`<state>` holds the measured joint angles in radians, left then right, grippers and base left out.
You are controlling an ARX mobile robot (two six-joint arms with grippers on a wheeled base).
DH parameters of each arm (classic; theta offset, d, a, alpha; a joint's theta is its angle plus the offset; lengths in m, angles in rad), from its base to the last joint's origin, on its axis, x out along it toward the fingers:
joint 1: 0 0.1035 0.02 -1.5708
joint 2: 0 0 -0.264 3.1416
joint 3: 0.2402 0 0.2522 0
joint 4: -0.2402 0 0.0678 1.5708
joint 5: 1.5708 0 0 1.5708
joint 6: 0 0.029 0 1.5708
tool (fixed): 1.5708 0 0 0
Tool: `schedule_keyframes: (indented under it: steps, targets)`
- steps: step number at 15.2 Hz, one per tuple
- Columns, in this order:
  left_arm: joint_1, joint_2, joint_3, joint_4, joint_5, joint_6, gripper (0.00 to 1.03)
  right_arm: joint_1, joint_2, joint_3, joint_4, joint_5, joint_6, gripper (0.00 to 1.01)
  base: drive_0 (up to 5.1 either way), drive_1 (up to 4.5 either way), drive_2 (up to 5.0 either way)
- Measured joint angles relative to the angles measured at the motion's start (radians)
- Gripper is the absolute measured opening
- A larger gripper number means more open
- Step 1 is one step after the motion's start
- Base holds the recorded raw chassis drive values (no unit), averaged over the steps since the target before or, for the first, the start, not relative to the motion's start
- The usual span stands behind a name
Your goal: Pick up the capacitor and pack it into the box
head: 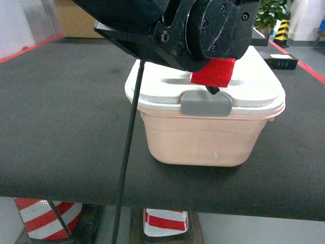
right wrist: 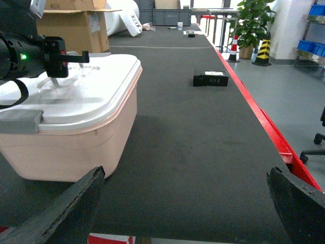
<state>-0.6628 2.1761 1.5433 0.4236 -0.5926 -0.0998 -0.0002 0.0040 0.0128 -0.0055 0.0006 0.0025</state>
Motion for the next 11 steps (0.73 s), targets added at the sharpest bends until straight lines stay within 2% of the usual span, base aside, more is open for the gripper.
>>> schedule_keyframes:
  steps: [3,4,5,7,9,11]
  targets:
    - [0.01,0.0,-0.003,0.044,0.042,0.002,0.48,0.0,0.0,0.0,0.0,0.0,0.0,0.98,0.0,0.0,0.0]
    - [0.015,0.0,-0.02,0.084,0.042,0.003,0.66,0.0,0.0,0.0,0.0,0.0,0.0,0.98,0.0,0.0,0.0]
    - [0.022,-0.007,-0.033,0.109,0.044,0.003,0.77,0.0,0.0,0.0,0.0,0.0,0.0,0.98,0.0,0.0,0.0]
    - [0.058,-0.081,-0.058,0.15,0.058,0.024,1.0,0.0,0.0,0.0,0.0,0.0,0.0,0.98,0.0,0.0,0.0]
    - [0.105,-0.207,-0.105,0.201,0.074,0.034,0.98,0.0,0.0,0.0,0.0,0.0,0.0,0.98,0.0,0.0,0.0]
    - [0.17,-0.35,-0.254,0.261,0.115,0.054,0.98,0.0,0.0,0.0,0.0,0.0,0.0,0.98,0.0,0.0,0.0]
